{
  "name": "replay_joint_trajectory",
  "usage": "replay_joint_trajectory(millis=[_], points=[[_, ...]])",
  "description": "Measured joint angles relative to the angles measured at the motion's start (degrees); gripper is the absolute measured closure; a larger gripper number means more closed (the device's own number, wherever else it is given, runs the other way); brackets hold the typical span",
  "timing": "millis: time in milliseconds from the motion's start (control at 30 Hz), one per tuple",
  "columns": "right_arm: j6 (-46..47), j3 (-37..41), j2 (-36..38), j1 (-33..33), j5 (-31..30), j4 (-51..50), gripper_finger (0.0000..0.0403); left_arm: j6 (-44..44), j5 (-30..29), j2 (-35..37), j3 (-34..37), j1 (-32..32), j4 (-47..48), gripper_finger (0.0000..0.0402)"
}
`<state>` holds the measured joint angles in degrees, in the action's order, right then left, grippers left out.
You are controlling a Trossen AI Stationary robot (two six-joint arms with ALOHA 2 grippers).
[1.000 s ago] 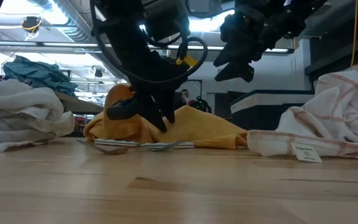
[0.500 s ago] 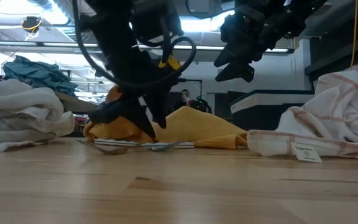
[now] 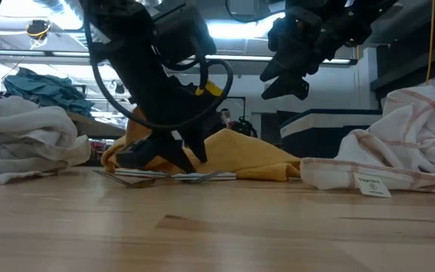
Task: Fold towel
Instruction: Fold the yellow towel
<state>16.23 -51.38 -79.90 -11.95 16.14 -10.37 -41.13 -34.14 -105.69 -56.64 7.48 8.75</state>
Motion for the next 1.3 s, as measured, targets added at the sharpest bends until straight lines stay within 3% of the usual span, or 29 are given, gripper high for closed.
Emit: replay_joint_trajectory(millis=[167,433,867,1300], points=[[0.00,0.00,0.00,0.00,0.00,0.00,0.0171,0.16,-0.01,0.00,0.24,-0.96,-1.81,0.0292],[0.00,-0.02,0.00,-0.02,0.00,0.00,0.0171,4.46,-0.02,0.00,0.24,-1.70,-1.93,0.0394],[0.00,-0.02,0.00,0.00,0.00,-0.01,0.0171,17.80,-1.18,0.21,0.24,-0.06,-2.07,0.0401],[0.00,-0.02,0.00,-0.01,0.01,0.00,0.0171,21.24,-1.26,0.81,0.22,1.70,-1.86,0.0400]])
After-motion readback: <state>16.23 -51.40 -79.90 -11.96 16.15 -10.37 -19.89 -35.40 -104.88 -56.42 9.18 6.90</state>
